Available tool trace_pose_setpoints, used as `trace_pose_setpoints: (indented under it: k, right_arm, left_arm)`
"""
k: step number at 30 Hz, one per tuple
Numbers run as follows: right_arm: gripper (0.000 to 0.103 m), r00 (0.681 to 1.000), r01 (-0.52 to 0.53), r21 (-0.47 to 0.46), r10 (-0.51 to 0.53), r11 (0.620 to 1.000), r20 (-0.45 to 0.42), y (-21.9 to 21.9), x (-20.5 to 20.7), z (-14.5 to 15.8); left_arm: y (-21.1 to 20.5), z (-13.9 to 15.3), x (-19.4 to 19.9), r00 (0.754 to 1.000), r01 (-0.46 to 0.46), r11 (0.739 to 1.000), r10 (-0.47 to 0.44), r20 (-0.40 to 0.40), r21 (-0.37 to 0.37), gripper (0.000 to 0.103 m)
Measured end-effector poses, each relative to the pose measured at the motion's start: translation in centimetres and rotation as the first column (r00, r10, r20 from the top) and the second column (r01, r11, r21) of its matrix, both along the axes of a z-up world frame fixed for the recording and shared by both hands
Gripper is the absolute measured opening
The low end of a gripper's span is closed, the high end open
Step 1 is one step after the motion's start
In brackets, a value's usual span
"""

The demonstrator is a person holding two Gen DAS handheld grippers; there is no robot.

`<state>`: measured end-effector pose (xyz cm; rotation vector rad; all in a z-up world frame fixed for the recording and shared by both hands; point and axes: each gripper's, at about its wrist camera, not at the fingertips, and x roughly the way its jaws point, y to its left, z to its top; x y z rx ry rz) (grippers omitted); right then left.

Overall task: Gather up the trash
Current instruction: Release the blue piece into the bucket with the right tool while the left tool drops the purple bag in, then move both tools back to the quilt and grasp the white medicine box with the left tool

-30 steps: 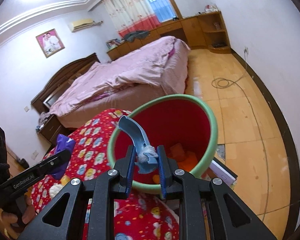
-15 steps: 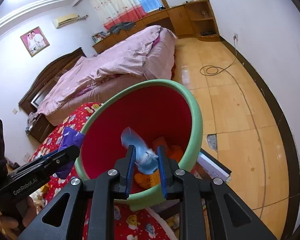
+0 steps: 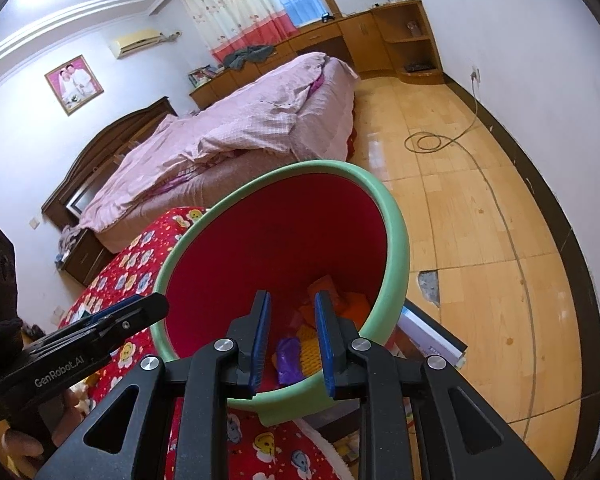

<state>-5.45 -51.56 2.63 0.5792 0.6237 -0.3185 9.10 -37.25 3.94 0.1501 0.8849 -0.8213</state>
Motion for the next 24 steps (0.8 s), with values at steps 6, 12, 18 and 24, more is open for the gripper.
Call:
trace_pose_setpoints:
  k: [6, 12, 18, 24]
  right_arm:
    - [0.036, 1.0, -0.008, -0.01, 0.008, 1.0, 0.009, 0.8, -0.2, 0.8]
    - [0.052, 0.999, -0.024, -0.02, 0.025, 1.0, 0.02, 2.2, -0.1, 1.8]
    - [0.06, 0.998, -0.059, -0.039, 0.06, 0.998, 0.029, 4.0, 0.6, 3.0]
    - [0.064, 0.994, -0.097, -0.067, 0.1, 0.993, 0.038, 6.2, 1.9, 4.2]
  left_arm:
    - [1.7, 0.9, -0.3, 0.999, -0.03, 1.0, 0.03, 0.018, -0.009, 0.043]
    - [4.5, 2.0, -0.1, 0.997, -0.077, 0.997, 0.078, 0.026, -0.027, 0.044]
    - [7.9, 3.3, 0.3, 0.989, -0.137, 0.99, 0.139, 0.047, -0.043, 0.044]
    - [11.9, 4.5, 0.9, 0.976, -0.198, 0.979, 0.201, 0.085, -0.042, 0.044]
